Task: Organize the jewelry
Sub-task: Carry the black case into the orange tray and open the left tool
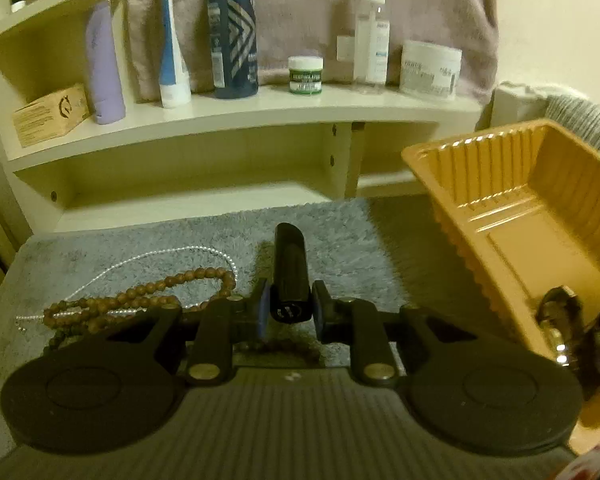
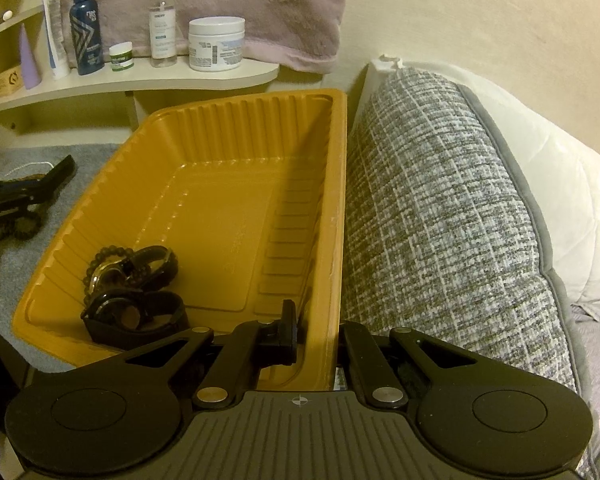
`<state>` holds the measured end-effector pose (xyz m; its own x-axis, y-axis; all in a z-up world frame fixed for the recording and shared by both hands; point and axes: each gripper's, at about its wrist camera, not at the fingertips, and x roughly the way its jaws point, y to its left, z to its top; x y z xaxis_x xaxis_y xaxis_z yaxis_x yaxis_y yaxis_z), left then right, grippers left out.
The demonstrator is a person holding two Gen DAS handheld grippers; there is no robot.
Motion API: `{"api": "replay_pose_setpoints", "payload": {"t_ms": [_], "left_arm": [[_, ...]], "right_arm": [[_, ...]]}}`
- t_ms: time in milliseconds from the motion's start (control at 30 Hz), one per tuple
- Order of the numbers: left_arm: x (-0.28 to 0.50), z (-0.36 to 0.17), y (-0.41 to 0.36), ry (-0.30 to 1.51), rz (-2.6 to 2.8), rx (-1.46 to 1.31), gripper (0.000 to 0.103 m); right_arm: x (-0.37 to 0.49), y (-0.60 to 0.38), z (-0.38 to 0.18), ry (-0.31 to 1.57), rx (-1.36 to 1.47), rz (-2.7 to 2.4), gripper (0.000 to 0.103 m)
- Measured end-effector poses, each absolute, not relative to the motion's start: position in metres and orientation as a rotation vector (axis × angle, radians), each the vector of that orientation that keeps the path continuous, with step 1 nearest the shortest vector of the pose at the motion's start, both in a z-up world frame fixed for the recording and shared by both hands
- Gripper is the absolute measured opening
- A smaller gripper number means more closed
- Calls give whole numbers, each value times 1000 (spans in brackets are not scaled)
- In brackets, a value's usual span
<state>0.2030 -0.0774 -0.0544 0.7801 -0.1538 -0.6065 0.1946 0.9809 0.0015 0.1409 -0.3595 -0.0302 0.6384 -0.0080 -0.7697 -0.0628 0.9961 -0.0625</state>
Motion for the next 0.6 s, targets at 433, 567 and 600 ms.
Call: {"api": "replay_pose_setpoints", "payload": {"t_ms": [433,567,600], "left_arm": [[168,0,-108,551,-392,-16,19],[162,-3,-128,560,-454,2,19],[161,-5,-132,565,-464,6,19]], "right_arm": [[139,-359,-29,875,-85,29,4],[139,-359,-29,875,-83,29,4],[139,-359,-30,875,-82,29,4]]}}
